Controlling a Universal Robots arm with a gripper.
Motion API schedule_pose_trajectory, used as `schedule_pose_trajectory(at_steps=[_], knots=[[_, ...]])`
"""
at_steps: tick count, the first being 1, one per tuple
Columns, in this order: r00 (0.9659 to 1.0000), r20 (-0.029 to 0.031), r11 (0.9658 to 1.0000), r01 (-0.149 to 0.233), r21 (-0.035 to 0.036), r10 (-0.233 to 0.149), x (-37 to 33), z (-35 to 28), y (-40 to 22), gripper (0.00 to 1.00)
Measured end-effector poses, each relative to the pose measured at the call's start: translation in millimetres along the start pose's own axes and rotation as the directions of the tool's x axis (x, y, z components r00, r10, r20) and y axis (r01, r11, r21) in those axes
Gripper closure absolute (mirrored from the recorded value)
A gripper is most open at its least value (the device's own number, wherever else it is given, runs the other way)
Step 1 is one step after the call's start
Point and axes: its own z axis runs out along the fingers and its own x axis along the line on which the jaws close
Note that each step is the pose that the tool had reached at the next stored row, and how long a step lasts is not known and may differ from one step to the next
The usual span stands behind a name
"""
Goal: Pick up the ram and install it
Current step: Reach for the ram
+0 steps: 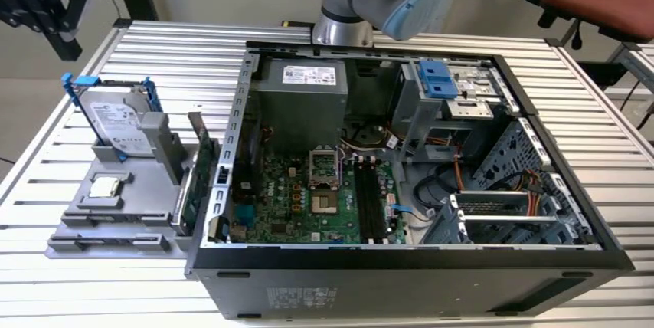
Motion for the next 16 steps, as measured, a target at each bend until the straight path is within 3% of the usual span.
schedule_pose_trajectory(at_steps=[16], knots=[[1.0000, 0.0000, 1.0000, 0.000, -0.0001, 0.000, 1.2, -0.6, -15.6, 1.00]])
